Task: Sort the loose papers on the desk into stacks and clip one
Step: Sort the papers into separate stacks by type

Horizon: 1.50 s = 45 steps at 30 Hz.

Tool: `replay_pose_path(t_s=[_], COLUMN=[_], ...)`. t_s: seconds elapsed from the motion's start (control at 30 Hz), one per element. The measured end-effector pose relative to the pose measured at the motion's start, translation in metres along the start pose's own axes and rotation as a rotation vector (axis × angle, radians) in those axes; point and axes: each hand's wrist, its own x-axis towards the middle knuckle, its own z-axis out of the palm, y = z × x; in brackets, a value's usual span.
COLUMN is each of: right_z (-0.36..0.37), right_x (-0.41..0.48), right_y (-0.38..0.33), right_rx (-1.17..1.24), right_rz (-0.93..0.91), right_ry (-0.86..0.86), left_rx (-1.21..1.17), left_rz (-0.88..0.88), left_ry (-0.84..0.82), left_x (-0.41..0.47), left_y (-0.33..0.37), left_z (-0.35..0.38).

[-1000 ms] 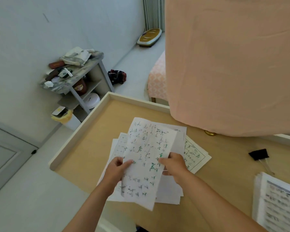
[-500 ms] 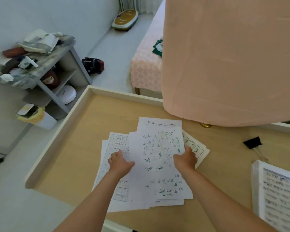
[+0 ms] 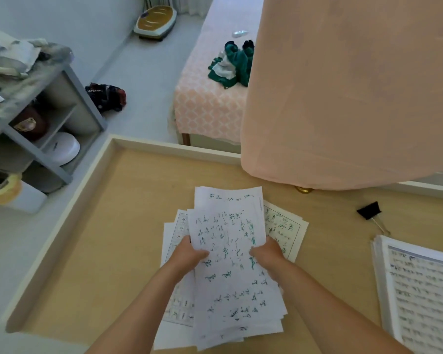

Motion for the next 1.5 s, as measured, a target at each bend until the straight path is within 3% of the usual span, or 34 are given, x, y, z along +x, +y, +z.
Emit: replay_pose_path(t_s=[0.2, 0.27, 0.33, 0.4, 0.53, 0.67, 0.83, 0.9, 0.97, 1.07, 1.17, 1.23, 1.27, 1.4, 1.5], right_z=[-0.007, -0.011, -0.022, -0.037, -0.053, -0.064, -0.081, -0.084, -0.083, -0.068, -0.042, -0.022, -0.013, 0.018, 0.031], right_x=[-0.008, -0.008, -0.005, -0.008, -0.006, -0.006, 0.0, 0.0, 0.0, 0.001, -0.001, -0.004, -0.004, -0.017, -0.029], right_y=[0.014, 0.019, 0.025, 0.031, 0.049, 0.047, 0.05, 0.056, 0.058, 0.053, 0.044, 0.039, 0.036, 0.026, 0.019], right_rx=[-0.096, -0.186, -0.283, -0.303, -0.434, -0.13, 0.163, 0.221, 0.242, 0.129, 0.076, 0.048, -0.005, -0.413, -0.452], right_rz=[-0.126, -0.175, -0.189, -0.139, -0.259, -0.411, -0.28, -0.236, -0.201, -0.217, -0.244, -0.241, -0.245, -0.232, -0.256], right_ry=[-0.134, -0.013, 0.255, 0.347, 0.137, -0.11, 0.082, 0.045, -0.101, -0.265, -0.213, -0.149, -0.091, 0.178, 0.091], left_rx=[-0.115, -0.1, -0.099, -0.074, 0.089, 0.088, -0.07, -0.183, -0.292, -0.305, 0.077, 0.359, 0.385, 0.241, 0.064], left_rz=[0.032, 0.035, 0.032, 0.028, 0.0, 0.059, 0.085, 0.088, 0.078, 0.068, 0.099, 0.051, -0.008, -0.059, -0.008], left_ry=[-0.037, -0.023, -0.009, -0.036, -0.16, -0.062, -0.036, -0.051, -0.043, 0.06, 0.327, 0.47, 0.501, 0.453, 0.381], left_x=[0.001, 0.001, -0.001, -0.005, -0.006, -0.006, -0.015, -0.022, -0.028, -0.034, -0.034, -0.036, -0.038, -0.041, -0.037], left_y=[0.001, -0.001, -0.003, -0.001, 0.007, 0.02, 0.022, 0.016, 0.01, 0.002, -0.008, -0.019, -0.024, -0.04, -0.047], left_z=[-0.005, -0.004, -0.003, -0.003, 0.007, 0.031, 0.04, 0.035, 0.03, 0.026, 0.021, 0.012, 0.006, -0.008, -0.01])
